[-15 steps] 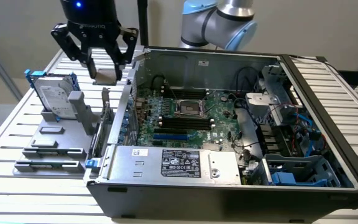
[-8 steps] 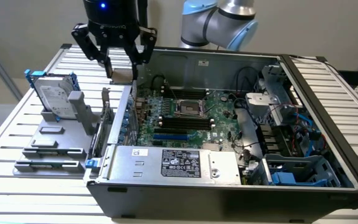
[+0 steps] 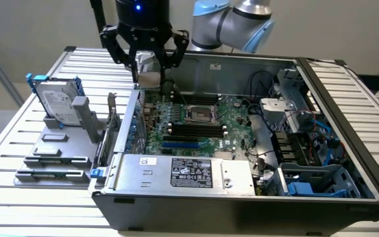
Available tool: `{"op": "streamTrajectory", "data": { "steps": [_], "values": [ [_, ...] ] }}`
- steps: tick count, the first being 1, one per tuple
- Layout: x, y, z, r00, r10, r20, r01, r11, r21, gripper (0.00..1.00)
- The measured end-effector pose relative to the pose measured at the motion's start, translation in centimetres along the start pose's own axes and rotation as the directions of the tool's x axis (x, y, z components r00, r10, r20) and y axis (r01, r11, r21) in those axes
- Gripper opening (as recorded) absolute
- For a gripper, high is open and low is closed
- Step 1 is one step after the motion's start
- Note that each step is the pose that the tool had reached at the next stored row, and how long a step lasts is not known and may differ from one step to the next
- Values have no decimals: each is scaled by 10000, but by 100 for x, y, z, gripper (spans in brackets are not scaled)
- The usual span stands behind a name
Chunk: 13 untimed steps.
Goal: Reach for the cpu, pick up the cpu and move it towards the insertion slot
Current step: 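Pick up the cpu and move it towards the insertion slot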
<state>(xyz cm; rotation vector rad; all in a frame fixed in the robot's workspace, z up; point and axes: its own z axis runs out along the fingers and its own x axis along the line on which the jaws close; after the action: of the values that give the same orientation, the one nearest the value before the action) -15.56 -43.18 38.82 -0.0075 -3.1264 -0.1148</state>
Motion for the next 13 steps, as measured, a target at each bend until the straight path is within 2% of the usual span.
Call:
{"op": "streamTrajectory", "data": {
  "steps": [8,13],
  "values": [
    [-365,24,4,10000,0,0,0,10000,-9,54],
    [-579,92,21,10000,0,-2,0,10000,-9,54]
  ]
}}
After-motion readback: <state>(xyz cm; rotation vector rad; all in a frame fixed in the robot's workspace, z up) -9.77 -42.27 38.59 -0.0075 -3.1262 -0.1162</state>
